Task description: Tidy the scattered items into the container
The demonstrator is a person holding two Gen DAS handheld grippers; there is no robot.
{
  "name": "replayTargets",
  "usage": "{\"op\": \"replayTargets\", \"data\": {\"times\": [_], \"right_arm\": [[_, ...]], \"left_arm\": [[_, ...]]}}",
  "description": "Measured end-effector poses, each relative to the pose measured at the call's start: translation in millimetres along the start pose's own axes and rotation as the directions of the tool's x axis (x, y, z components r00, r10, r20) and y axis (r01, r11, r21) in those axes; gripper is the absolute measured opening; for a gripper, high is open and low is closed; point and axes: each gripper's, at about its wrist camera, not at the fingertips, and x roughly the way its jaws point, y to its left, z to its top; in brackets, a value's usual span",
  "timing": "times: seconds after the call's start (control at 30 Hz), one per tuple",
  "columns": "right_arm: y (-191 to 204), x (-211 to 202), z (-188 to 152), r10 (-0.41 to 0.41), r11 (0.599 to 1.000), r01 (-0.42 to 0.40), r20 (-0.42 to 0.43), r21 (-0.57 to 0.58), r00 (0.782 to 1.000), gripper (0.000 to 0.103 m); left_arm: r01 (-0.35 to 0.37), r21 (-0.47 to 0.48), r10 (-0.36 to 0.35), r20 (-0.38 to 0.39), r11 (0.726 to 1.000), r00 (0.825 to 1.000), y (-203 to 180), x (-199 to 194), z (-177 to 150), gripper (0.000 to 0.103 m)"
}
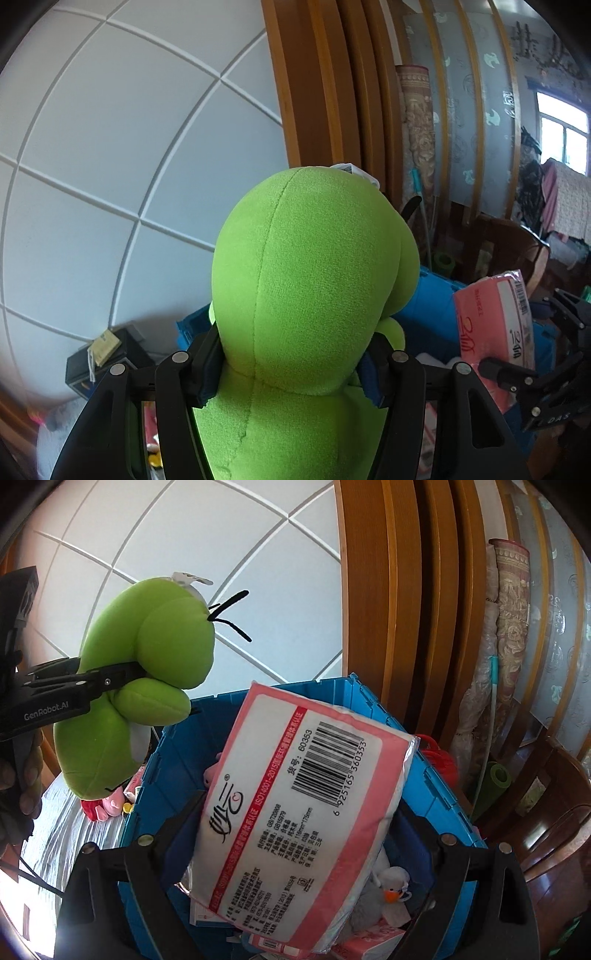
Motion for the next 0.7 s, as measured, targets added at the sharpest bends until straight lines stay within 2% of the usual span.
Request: {"op": "replayTargets", "data": {"times": [0.2, 0.23, 0.27, 0.33, 0.47, 0.7], "right_arm": [[-8, 10, 6, -0.016, 1.0, 0.016, -0.007, 0.016, 1.0, 0.094], [-9, 10, 7, -0.025, 0.999, 0.025, -0.001, 0.021, 1.0, 0.095], [-11, 13, 9, -0.038, 0.999, 0.037, 0.003, 0.022, 0.999, 0.097], [-15, 24, 13, -0.041, 0.999, 0.042, -0.024, 0.028, 0.999, 0.103], [-23, 27, 15, -0.045, 0.998, 0.047, -0.029, 0.043, 0.999, 0.103], [-24, 23, 13, -0.044, 0.998, 0.045, -0.028, 0.042, 0.999, 0.103]], "left_arm": [[0.012, 0.012, -0.012, -0.006, 1.0, 1.0, -15, 21, 15, 0.062], [0.019, 0.009, -0.019, -0.007, 1.0, 1.0, -17, 24, 16, 0.068], [0.028, 0.001, -0.028, -0.012, 1.0, 1.0, -19, 29, 17, 0.079], [0.054, -0.026, -0.055, -0.042, 0.998, 0.998, -19, 42, 19, 0.086], [0.05, -0.078, -0.053, -0.034, 0.996, 0.998, -15, 46, 17, 0.098], [0.033, -0.059, -0.034, -0.009, 0.998, 0.999, -13, 32, 17, 0.099]]}}
